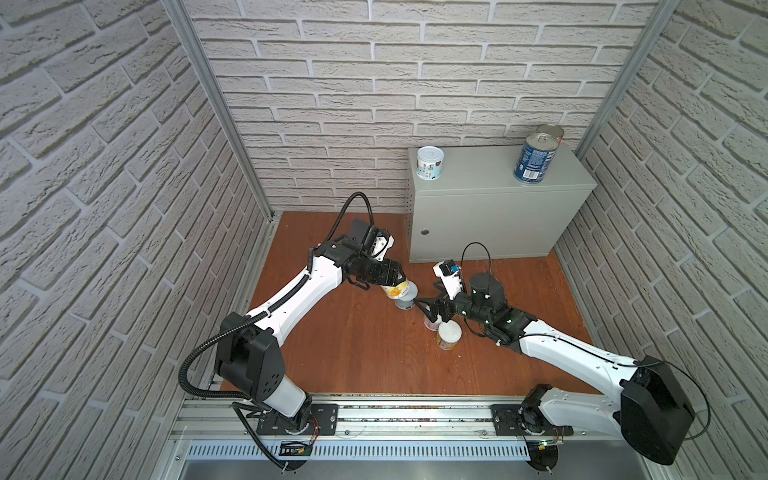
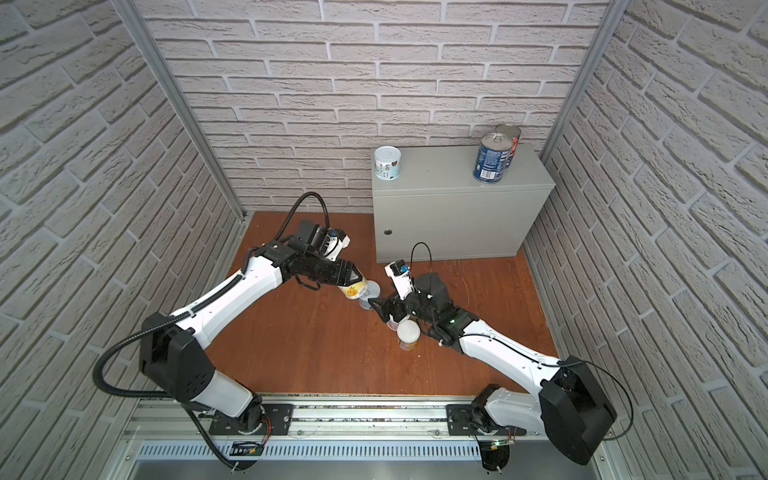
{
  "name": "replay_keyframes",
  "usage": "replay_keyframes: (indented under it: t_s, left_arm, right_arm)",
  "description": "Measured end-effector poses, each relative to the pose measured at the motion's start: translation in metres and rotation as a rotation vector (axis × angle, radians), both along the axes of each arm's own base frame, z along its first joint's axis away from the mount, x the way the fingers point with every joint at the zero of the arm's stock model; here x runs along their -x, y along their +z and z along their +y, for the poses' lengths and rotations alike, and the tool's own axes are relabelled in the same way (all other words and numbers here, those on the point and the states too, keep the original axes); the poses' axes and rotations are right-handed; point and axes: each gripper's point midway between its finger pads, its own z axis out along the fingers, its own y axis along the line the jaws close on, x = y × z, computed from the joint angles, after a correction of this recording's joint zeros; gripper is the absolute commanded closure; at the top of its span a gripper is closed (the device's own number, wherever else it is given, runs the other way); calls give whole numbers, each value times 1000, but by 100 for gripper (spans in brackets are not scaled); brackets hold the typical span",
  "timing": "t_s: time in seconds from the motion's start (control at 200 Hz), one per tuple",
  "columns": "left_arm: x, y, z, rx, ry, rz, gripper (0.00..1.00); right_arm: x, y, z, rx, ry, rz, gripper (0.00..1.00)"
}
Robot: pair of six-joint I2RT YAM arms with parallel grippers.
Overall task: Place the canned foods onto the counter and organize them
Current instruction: 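Lift the yellow can with the left gripper while the right gripper reaches for it, then close the right gripper on the yellow can while the left gripper holds it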
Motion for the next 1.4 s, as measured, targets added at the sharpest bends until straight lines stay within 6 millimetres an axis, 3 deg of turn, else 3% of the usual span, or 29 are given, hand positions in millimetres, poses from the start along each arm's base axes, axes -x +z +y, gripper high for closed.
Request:
replay_keyframes:
  t_s: [0.53, 1.075, 1.4]
  left_arm:
    - [22, 7, -17, 16, -68, 33, 47]
    - [27, 22, -27, 77, -105, 43, 47]
    - [28, 24, -28, 98, -96, 62, 48]
  right_arm:
    - [-13, 11, 31, -57, 71, -64, 8]
    - [-10, 15, 43, -58, 117, -89, 8]
    - [-10, 19, 46, -68, 124, -108, 22]
